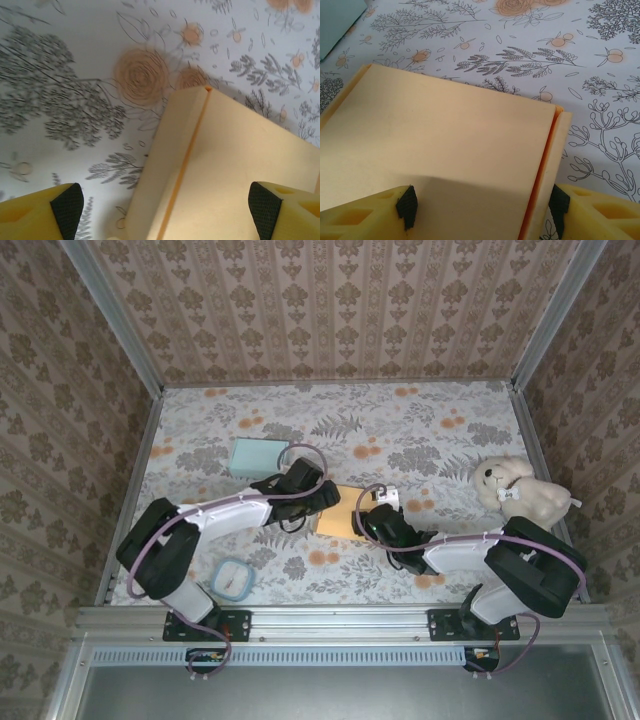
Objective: Fold the paper box
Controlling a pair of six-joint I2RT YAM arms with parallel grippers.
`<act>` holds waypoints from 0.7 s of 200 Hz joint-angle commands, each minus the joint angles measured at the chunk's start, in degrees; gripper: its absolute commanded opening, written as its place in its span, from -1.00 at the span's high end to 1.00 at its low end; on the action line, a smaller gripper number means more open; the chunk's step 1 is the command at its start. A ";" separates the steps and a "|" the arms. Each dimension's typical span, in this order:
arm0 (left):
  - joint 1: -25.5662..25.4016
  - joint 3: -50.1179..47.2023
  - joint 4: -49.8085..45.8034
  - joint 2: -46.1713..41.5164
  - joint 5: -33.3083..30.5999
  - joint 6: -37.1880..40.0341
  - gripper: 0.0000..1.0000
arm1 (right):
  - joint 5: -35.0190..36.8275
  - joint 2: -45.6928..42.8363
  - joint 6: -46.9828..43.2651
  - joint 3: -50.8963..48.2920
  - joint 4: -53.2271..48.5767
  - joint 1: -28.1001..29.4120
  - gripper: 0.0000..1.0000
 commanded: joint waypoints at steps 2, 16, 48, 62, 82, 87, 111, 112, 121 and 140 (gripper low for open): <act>-0.89 2.94 -0.87 3.19 3.87 -1.69 -0.76 | -1.06 -0.65 0.08 -1.62 -0.77 -0.71 -0.45; -1.33 3.94 -1.60 4.39 4.41 -2.46 -0.77 | -1.24 -1.06 0.07 -1.88 -0.73 -0.82 -0.46; -1.56 5.17 -4.55 5.71 4.22 -4.57 -0.77 | -1.55 -1.46 0.24 -2.15 -0.44 -0.84 -0.46; -1.62 6.18 -6.97 5.44 3.62 -4.80 -0.79 | -1.60 -1.37 0.33 -2.24 -0.38 -0.88 -0.46; -2.04 7.74 -11.22 4.65 1.63 -5.24 -0.84 | -1.64 -1.13 0.51 -2.24 -0.12 -0.86 -0.46; -2.22 8.08 -12.27 4.36 1.15 -5.38 -0.86 | -1.63 -1.06 0.64 -2.24 -0.01 -0.91 -0.45; -3.07 8.47 -14.49 2.69 -0.62 -6.76 -0.92 | -1.82 -0.71 0.86 -2.24 0.31 -0.86 -0.46; -3.08 8.43 -14.47 2.59 -0.63 -6.80 -0.93 | -1.89 -0.69 0.86 -2.24 0.36 -0.86 -0.46; -3.33 8.47 -14.46 2.25 -0.72 -7.17 -0.94 | -2.01 -0.59 0.87 -2.17 0.33 -0.87 -0.45; -3.87 8.40 -14.54 2.15 -0.13 -8.64 -0.95 | -2.03 -0.59 1.01 -2.13 0.38 -0.86 -0.46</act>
